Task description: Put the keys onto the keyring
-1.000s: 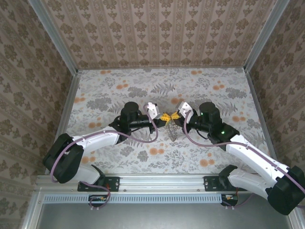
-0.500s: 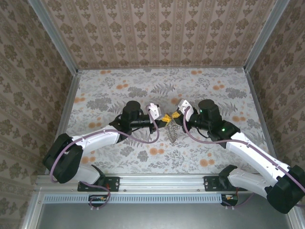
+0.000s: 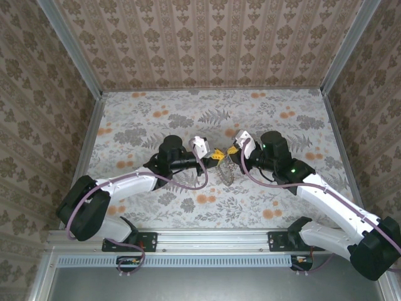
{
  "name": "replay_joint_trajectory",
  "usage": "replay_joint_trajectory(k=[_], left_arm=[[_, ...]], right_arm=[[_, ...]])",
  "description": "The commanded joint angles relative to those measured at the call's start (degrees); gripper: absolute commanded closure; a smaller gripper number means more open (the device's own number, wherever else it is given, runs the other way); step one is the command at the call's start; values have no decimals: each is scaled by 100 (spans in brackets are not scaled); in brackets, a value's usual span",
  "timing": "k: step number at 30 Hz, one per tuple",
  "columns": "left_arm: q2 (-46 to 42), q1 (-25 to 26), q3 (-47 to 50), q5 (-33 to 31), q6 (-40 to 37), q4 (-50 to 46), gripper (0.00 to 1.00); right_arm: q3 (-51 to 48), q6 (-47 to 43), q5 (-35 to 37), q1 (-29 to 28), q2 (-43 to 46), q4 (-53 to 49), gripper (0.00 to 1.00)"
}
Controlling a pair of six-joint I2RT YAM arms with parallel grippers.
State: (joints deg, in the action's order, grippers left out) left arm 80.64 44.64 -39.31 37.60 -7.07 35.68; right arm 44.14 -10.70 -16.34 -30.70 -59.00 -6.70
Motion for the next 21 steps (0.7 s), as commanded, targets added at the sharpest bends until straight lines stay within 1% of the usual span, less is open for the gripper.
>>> replay_joint_trajectory(k=[1,4,12,14,15,18,19,21], left_arm=[[-75,74,2,388,110,609,100],[-57,75,-7,393,101,624,100],[-16,75,-37,404,93,668,100],[-3,75,-56,393,92,678,100],[10,73,-59,379,92,688,100],[47,73,-68,344,80,718,100],[61,70,-75,342,75,716,100],[90,58,-90,385,89,741,100]], right_arm=[[-72,249,362,176,-94,26,90],[-128,303,337,226,-68,37,87],[-143,298,254,324,-3,-138,82],[-143,245,258,335,35,-189,79],[-136,182,290,336,78,-216,77],[-182,-97,280,358,301,-209,77],[-191,-229,223,363,384,-212,76],[-218,-680,-119,385,565,-223,76]])
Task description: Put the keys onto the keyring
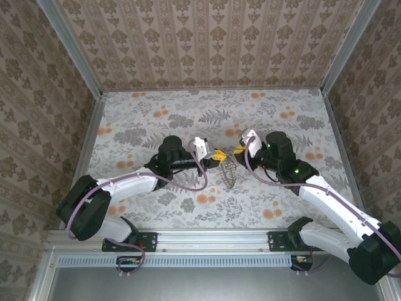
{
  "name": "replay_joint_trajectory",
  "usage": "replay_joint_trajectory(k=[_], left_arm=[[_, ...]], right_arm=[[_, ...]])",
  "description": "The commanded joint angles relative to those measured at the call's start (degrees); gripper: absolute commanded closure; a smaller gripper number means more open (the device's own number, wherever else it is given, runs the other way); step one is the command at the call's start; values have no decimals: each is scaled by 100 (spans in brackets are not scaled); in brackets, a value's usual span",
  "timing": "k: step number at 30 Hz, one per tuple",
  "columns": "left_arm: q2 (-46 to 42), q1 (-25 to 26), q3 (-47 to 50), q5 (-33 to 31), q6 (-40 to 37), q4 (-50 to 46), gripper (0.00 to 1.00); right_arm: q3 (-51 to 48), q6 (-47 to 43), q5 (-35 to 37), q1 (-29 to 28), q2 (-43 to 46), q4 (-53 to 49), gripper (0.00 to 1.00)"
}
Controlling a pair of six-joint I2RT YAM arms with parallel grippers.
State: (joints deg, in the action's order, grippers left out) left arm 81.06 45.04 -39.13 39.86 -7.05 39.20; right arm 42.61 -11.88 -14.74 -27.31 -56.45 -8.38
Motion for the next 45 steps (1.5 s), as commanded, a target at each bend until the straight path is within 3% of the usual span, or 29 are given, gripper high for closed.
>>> replay_joint_trajectory(k=[1,4,9,17,34,36,38,41,45], left_arm=[[56,12,-120,193,85,400,100],[75,-25,-147,311,72,380,100],[51,-91,-165,529,39,242,100],[-16,-135,-197,639,-26,53,100],[-37,-157,-147,562,13,124,100],[-42,-153,-158,490,-87,-112,100],[-59,-144,-236,413,-279,-533,91],[-55,-127,-418,324,-618,-1203,87],[-27,-53,-769,166,-1123,-2157,86]], right_arm=[[-102,-827,-502,58,367,-38,76],[-153,-1940,-1467,85,399,-187,76],[524,-2535,-1963,129,-144,-913,75],[807,-2818,-1996,199,-514,-860,75],[904,-2898,-2265,245,-684,-1213,100],[962,-2924,-2254,237,-691,-1292,100],[1043,-3041,-2270,244,-718,-1472,100],[1169,-3057,-2281,244,-778,-1685,100],[1292,-3049,-2245,222,-833,-1864,100]])
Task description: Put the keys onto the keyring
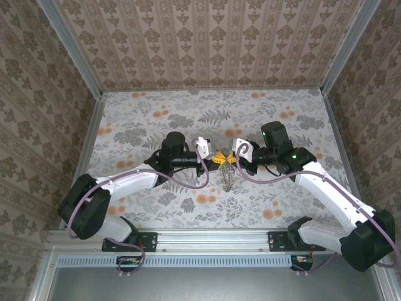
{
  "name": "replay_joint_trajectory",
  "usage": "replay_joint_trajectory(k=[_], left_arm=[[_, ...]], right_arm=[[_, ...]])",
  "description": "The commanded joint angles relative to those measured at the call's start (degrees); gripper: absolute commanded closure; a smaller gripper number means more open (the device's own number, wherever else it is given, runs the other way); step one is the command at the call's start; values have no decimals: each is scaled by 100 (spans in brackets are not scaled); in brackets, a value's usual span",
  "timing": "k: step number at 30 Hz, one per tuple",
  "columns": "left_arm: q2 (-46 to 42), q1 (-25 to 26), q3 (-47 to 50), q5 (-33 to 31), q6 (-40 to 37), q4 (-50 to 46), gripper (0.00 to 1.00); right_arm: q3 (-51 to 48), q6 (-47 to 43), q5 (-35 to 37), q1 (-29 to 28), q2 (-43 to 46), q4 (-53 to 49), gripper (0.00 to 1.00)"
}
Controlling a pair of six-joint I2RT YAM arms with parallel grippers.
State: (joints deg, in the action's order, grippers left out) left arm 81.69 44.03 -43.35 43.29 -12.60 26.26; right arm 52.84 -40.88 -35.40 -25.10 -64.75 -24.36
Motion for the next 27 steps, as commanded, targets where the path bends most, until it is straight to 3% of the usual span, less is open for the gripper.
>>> replay_joint_trajectory(k=[1,15,19,21,27], left_arm=[[-68,61,-423,-210,-658,-1029,86],[264,193,-995,-353,-1008,-1590,83],[383,244,-1143,-452,-1139,-1827,89],[422,246,-1143,-507,-1180,-1865,100],[414,214,-821,-558,-1033,-1367,100]], right_arm=[[295,-152,-165,-11,-18,-299,100],[395,-32,109,-169,-195,-508,100],[359,51,101,-181,-205,-442,100],[314,89,78,-179,-213,-394,100],[-97,239,223,-125,-148,-80,96]])
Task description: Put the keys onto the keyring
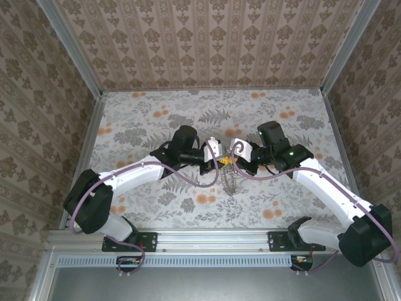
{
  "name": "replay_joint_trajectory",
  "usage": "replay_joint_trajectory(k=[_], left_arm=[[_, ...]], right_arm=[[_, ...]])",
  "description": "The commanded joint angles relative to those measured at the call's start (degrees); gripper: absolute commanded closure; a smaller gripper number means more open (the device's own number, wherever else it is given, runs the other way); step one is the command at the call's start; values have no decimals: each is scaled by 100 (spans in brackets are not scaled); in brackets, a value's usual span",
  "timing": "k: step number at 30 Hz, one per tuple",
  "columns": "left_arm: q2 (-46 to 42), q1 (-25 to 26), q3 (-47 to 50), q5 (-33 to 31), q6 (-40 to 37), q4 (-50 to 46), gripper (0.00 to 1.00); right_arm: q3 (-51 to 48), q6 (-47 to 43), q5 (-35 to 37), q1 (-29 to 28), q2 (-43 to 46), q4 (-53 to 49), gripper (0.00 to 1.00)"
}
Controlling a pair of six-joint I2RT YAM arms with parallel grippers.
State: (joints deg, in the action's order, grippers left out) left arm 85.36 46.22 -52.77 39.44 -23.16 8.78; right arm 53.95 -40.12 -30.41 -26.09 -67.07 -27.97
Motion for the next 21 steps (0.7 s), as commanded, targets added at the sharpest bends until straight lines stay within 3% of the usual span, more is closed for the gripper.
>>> replay_joint_trajectory(k=[1,7,13,21], left_arm=[[29,-30,239,-118,149,664,100],[31,-266,952,317,1211,2739,100],[317,-402,1332,453,1969,4137,100],[602,-412,1375,481,2268,4607,100]], right_arm=[[-337,258,-325,4,97,454,94],[-1126,989,-510,180,186,1585,84],[-1831,1587,-249,303,305,2585,80],[-1942,1854,134,328,719,2804,78]])
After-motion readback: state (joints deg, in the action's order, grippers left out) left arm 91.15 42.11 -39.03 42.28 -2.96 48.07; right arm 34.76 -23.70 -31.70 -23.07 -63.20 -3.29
